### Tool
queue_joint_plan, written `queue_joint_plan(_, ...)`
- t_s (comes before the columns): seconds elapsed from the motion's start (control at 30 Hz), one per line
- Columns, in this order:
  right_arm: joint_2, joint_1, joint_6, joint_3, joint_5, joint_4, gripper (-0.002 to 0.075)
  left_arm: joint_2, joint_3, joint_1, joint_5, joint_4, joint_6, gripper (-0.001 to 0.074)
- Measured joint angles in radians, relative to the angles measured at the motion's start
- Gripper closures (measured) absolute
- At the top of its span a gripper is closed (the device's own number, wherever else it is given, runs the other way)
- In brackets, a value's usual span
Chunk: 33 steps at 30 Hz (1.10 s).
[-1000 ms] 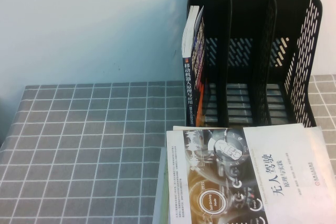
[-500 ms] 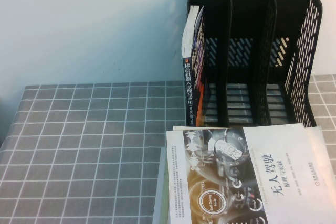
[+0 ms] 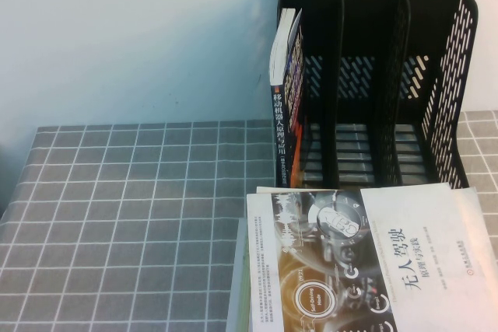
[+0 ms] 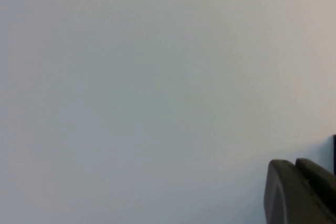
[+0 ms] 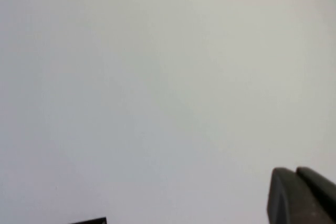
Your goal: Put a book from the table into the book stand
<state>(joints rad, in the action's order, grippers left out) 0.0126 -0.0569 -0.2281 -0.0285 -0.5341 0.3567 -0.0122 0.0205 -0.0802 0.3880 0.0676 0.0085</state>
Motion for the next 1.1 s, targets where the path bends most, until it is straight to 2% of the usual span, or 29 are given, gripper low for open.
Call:
queue_joint_plan(0.13,0.0,0.0,0.0,0.0,-0.02,0.003,0.0729,0.0,0.0,0.0,-0.006,0.125,-0.023,0.0738)
queue_joint_plan(0.33,0.002,0.0,0.0,0.009,0.014,-0.003,0.0729,-0.002,-0.162,0.0,-0.305,0.183,-0.023,0.0738)
queue_joint_plan(0.5,0.002,0.0,-0.022,0.172,0.324,-0.099,0.0729,0.012,-0.348,0.0,-0.489,0.181,-0.023,0.0738)
queue_joint_plan(0.67,-0.001,0.0,-0.028,0.405,0.675,-0.169,0.0729,0.187,-0.545,0.0,-0.885,0.225,-0.015,0.0738)
queue_joint_plan(0.73,-0.031,0.0,-0.03,0.501,0.839,-0.171,0.0729,0.278,-0.604,0.0,-0.985,0.276,0.022,0.0738)
queue_joint_plan(0.87,-0.172,0.0,-0.039,0.64,1.091,-0.157,0.0729,0.471,-0.643,0.0,-1.021,0.439,0.159,0.0738)
queue_joint_plan(0.97,-0.29,0.0,-0.059,0.691,1.196,-0.105,0.0729,0.596,-0.645,0.0,-1.017,0.612,0.283,0.0738)
queue_joint_plan(1.1,-0.491,0.0,-0.151,0.707,1.282,0.004,0.0729,0.779,-0.645,0.0,-1.017,0.931,0.408,0.0738)
